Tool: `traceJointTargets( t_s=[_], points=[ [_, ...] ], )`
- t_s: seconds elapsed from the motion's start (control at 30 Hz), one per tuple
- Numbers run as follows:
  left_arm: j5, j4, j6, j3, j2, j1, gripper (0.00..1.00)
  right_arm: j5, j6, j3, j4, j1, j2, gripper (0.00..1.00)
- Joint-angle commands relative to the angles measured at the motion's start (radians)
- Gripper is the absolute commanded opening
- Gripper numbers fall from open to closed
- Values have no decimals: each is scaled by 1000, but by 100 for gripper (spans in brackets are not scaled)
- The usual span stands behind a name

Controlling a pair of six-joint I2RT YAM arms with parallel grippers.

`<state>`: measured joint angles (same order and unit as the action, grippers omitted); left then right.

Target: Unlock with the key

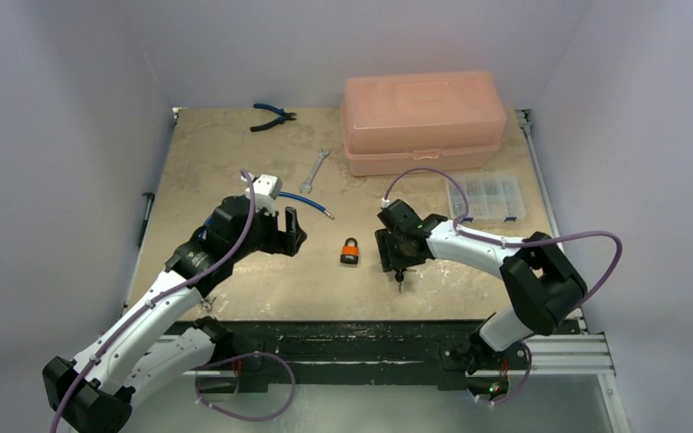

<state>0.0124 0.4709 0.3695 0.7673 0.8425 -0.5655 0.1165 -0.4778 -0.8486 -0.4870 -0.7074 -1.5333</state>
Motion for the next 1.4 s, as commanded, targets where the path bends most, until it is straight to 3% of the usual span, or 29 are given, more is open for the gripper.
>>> traceJointTargets(
  t_s=[0.0,0.43,0.63,1.13,1.37],
  points=[
    [9,-11,-27,9,-3,-4,80,53,8,-51,-7,-10,-12,60],
    [8,-8,-28,12,1,-4,80,127,24,-95,-40,-41,-72,60],
    [10,-6,-30,12,2,-5,80,110,5,-81,-44,-62,-91,54],
    [14,-2,-32,15,-3,-5,80,94,-2,-72,-33,-86,-92,9],
    [-26,-11,-32,15,-5,-5,80,50,3,-58,-9,-88,-21,2]
  ],
)
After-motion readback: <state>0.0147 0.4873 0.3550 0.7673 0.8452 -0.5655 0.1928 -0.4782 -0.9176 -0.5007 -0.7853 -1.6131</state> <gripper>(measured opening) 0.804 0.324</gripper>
